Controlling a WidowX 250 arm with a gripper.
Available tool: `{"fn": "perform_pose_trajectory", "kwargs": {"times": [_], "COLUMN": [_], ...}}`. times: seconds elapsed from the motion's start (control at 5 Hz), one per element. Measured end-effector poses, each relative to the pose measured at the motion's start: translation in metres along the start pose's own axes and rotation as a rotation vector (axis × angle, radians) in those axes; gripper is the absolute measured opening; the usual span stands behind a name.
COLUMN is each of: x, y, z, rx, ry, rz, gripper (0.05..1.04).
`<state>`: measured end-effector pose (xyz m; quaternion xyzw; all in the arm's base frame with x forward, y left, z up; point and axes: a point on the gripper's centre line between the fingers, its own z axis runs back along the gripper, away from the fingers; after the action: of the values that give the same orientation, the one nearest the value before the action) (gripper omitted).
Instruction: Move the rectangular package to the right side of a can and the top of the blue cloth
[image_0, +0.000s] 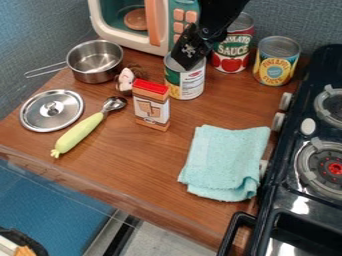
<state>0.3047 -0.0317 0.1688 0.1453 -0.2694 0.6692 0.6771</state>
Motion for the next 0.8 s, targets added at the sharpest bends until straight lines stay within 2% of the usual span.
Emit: {"fn": "perform_pose_trajectory", "kwargs": {"times": [0.2, 0.4, 0.6, 0.8], "x": [-0.006, 0.001, 0.011, 0.021], "y": [0.003, 0.011, 0.020, 0.028], "z": [-0.007, -0.017, -0.021, -0.031], "rx": [0.030, 0.108, 0.142, 0.141], "ry": [0.001, 0.073, 0.162, 0.300], "rz": [-0.009, 0.110, 0.208, 0.280], "gripper": [1.001, 1.001, 1.001, 1.001]}}
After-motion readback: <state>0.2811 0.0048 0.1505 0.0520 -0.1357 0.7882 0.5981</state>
